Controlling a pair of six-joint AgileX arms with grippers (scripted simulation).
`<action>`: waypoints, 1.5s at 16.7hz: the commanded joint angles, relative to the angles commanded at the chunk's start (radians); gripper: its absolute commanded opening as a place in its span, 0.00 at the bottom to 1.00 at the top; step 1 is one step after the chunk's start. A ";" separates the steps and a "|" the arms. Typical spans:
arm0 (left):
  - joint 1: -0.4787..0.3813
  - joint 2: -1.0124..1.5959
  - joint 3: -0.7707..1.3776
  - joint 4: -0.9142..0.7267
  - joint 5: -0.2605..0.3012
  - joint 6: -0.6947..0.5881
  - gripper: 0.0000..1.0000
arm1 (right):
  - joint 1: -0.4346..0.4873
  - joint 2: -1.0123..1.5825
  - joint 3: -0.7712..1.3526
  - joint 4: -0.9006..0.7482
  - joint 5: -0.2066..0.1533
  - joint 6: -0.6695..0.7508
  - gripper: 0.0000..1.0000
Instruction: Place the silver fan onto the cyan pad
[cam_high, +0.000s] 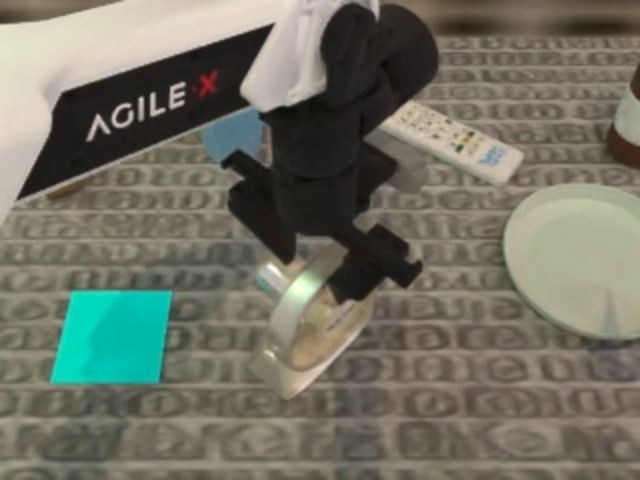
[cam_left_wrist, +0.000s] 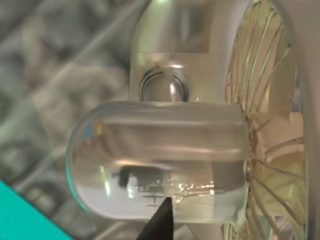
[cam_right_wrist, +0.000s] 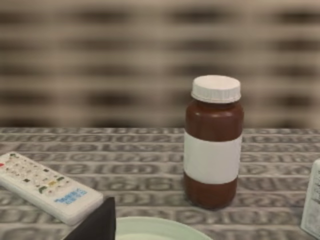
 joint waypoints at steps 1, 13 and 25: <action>0.000 0.000 0.000 0.000 0.000 0.000 0.40 | 0.000 0.000 0.000 0.000 0.000 0.000 1.00; 0.000 0.000 0.000 0.000 0.000 0.000 0.00 | 0.000 0.000 0.000 0.000 0.000 0.000 1.00; 0.019 0.017 0.225 -0.207 0.000 0.000 0.00 | 0.000 0.000 0.000 0.000 0.000 0.000 1.00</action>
